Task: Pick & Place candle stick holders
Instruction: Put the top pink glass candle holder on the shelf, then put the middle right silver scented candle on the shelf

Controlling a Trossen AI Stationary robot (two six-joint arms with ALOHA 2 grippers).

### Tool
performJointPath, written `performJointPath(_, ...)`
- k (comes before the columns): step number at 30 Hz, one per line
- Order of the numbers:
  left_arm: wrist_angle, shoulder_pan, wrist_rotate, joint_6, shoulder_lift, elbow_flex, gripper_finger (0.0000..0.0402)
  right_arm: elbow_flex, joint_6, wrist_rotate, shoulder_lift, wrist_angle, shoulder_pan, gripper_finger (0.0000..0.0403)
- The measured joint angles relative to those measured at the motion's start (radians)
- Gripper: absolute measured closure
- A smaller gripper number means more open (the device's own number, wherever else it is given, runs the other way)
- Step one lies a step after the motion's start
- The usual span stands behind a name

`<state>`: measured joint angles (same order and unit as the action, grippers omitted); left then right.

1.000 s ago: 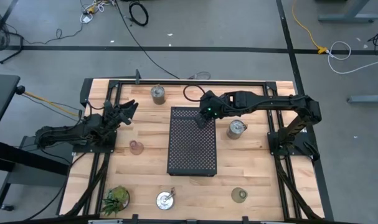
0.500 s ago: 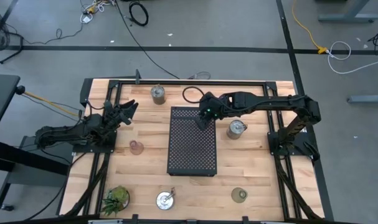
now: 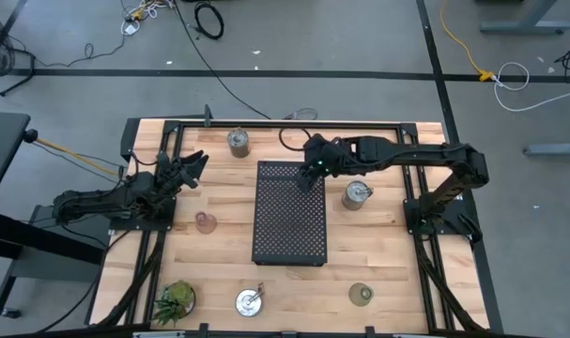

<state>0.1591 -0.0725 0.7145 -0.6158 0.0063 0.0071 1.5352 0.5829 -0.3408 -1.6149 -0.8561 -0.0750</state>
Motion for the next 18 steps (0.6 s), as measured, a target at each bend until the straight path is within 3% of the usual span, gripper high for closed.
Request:
performJointPath(8,0.000,0.000,0.000,0.000,0.000,0.000,0.0115,0.001,-0.018,-0.095,0.038,0.005,-0.011,0.0140)
performJointPath(18,0.001,0.000,0.000,-0.001,0.000,0.000,0.0115,0.001,0.017,-0.095,0.181,-0.117,-0.030,0.0140)
